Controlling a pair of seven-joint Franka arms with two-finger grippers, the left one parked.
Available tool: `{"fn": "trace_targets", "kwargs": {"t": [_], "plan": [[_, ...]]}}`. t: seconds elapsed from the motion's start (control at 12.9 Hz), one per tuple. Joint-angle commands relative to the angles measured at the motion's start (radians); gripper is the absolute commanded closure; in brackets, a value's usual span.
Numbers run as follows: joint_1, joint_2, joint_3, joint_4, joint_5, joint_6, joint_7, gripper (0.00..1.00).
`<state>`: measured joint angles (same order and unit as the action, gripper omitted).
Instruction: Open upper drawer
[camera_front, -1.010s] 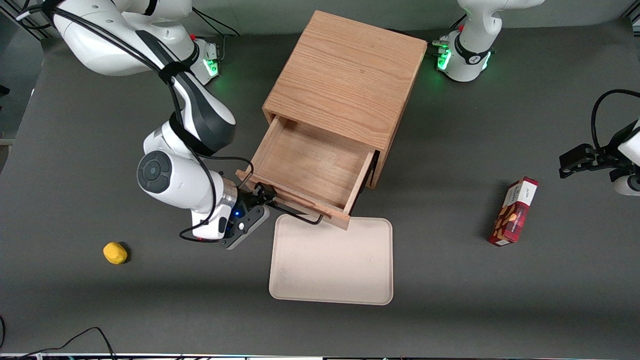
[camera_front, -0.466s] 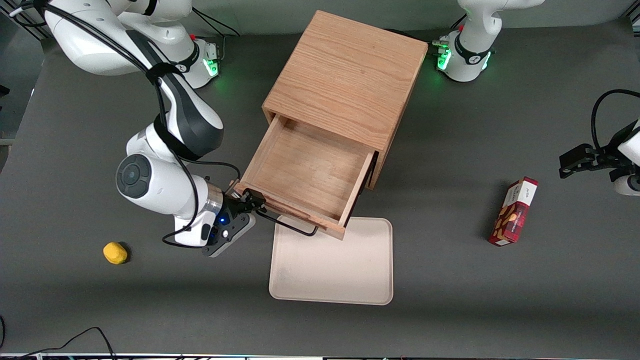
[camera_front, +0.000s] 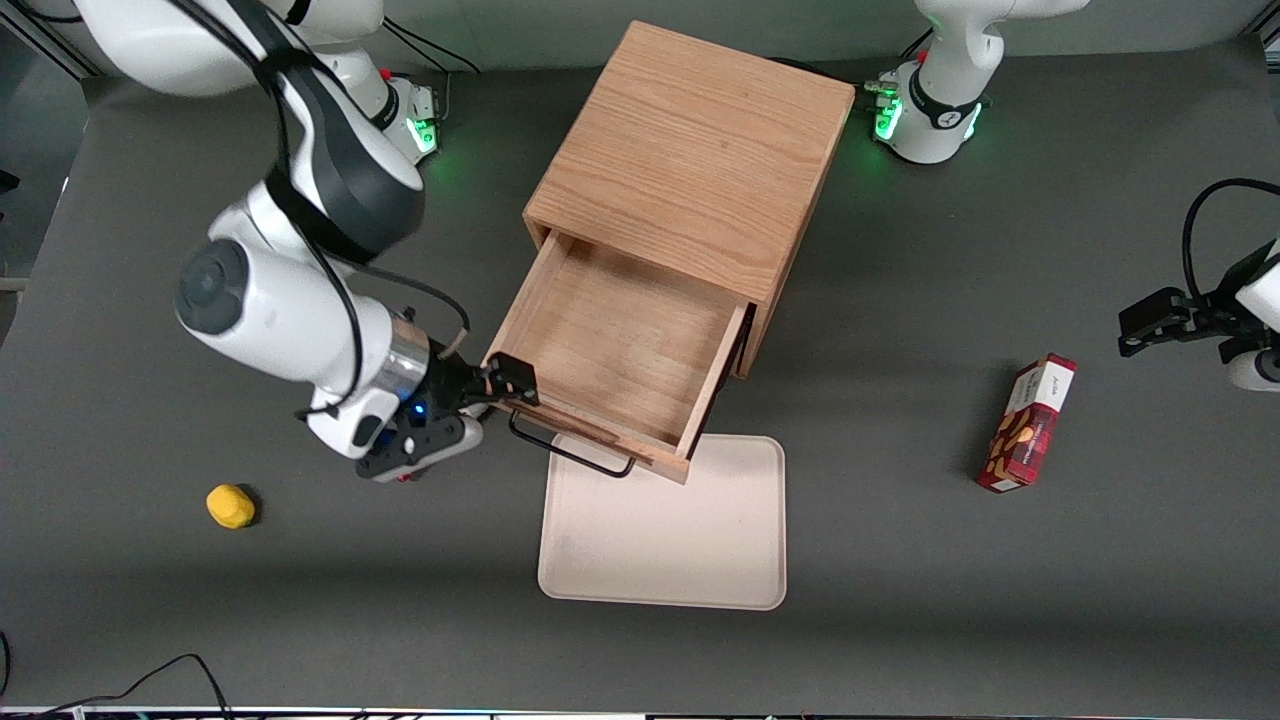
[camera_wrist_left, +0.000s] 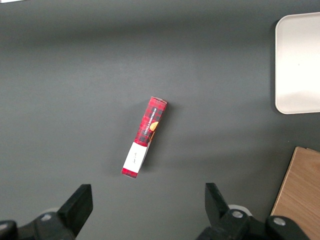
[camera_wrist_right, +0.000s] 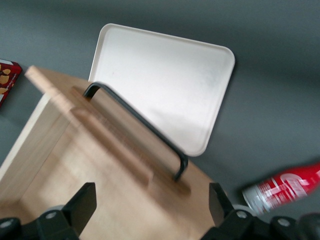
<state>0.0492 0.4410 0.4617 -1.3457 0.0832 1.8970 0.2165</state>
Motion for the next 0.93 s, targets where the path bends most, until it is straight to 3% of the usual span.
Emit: {"fn": "trace_targets", "kwargs": {"t": [0.0, 0.08, 0.23, 0.47, 0.85], "plan": [[-0.017, -0.18, -0.027, -0.04, -0.087, -0.186, 0.026, 0.0], [-0.037, -0.233, -0.05, -0.041, -0.106, -0.269, 0.024, 0.0], [-0.035, -0.318, -0.191, -0.041, -0.108, -0.364, 0.038, 0.0], [-0.04, -0.428, -0.354, -0.091, -0.08, -0.337, 0.035, 0.0], [-0.045, -0.545, -0.517, -0.295, -0.065, -0.196, -0.081, 0.0]]}}
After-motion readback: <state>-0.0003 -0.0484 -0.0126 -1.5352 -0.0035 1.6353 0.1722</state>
